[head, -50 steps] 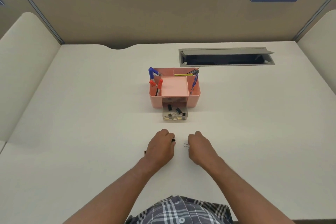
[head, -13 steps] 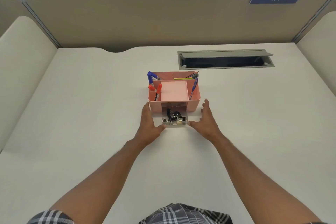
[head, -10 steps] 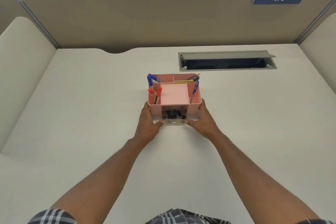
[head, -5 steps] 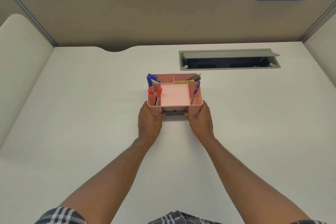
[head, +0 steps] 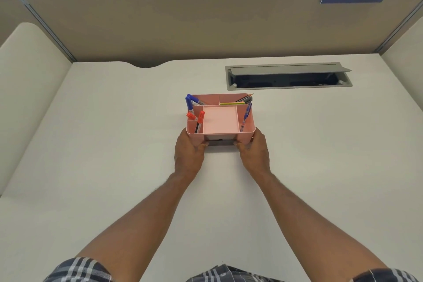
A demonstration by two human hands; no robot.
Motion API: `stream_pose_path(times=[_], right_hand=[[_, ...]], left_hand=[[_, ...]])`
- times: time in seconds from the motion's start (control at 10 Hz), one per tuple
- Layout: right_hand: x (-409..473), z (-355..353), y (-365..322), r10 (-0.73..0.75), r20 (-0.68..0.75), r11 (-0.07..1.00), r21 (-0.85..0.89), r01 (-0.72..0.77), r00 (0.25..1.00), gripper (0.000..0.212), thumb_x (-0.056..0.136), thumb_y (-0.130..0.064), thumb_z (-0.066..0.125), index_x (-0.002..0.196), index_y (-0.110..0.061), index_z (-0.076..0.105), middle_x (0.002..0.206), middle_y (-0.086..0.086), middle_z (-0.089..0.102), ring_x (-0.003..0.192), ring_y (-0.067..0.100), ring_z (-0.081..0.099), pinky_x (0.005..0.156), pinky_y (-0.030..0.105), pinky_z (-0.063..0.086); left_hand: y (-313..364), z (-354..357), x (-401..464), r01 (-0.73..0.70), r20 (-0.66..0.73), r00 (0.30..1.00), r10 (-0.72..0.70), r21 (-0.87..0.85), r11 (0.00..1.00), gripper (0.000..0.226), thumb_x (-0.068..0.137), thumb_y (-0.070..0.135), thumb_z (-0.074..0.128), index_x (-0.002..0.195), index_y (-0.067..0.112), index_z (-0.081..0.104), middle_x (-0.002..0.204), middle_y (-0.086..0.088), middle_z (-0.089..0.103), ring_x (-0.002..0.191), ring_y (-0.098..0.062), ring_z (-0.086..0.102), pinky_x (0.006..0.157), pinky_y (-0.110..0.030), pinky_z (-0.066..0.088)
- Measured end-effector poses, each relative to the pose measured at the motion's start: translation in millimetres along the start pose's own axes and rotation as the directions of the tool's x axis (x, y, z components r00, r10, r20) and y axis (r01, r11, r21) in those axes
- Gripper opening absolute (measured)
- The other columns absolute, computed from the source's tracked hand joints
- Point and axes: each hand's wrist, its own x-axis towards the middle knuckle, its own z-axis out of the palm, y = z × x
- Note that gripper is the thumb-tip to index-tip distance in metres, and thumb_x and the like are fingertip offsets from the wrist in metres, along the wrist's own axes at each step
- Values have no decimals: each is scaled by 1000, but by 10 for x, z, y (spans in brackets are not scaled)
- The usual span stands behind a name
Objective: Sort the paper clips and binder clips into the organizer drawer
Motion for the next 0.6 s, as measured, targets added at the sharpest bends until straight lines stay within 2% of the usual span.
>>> stream_pose_path(times=[0.2, 0.3, 0.4, 0.5, 0.6], right_hand=[[1, 28, 55, -26, -20, 999, -41, 25, 999, 44, 78, -37, 73, 114, -33, 47, 112, -7, 55, 101, 15, 55, 83, 40, 54], [-1, 20, 80, -43, 7, 996, -74, 44, 999, 43, 81, -33, 71, 116, -31, 47, 112, -6, 54, 100, 13, 54, 83, 37, 54], [-94, 10, 164, -60, 39, 984, -167, 66, 997, 52, 86, -35, 67, 130, -26, 42, 122, -4, 51, 110, 15, 52, 88, 35, 53], [-269, -29, 137, -50, 61, 969, -240, 63, 997, 60, 91, -36, 61, 141, -17, 34, 136, 3, 46, 125, 20, 46, 99, 36, 47], [-510, -27, 180, -69, 83, 947, -307, 91, 994, 64, 94, -39, 54, 147, -15, 27, 150, 4, 36, 137, 21, 35, 109, 34, 36]], left_hand=[[-44, 14, 1, -10, 4, 1000, 10, 30, 1000, 56, 85, 38, 70, 131, 38, 40, 126, 14, 57, 113, -11, 57, 94, -37, 55], [-102, 37, -102, -4, 21, 1000, 1, 146, 989, 58, 88, 29, 68, 136, 31, 37, 132, 8, 53, 120, -16, 52, 99, -41, 53], [-182, 77, -365, 1, 60, 998, -21, 321, 947, 71, 93, 27, 60, 151, 16, 20, 155, -3, 29, 143, -22, 27, 118, -38, 30], [-195, 69, -716, 0, 89, 995, -39, 404, 915, 71, 99, 34, 45, 154, 5, 10, 163, -10, 9, 150, -25, 8, 122, -34, 9], [-257, 118, -1033, -198, 183, 976, 117, 526, 827, 70, 99, 42, 32, 152, 0, 15, 162, -17, 8, 150, -32, 5, 123, -42, 7]])
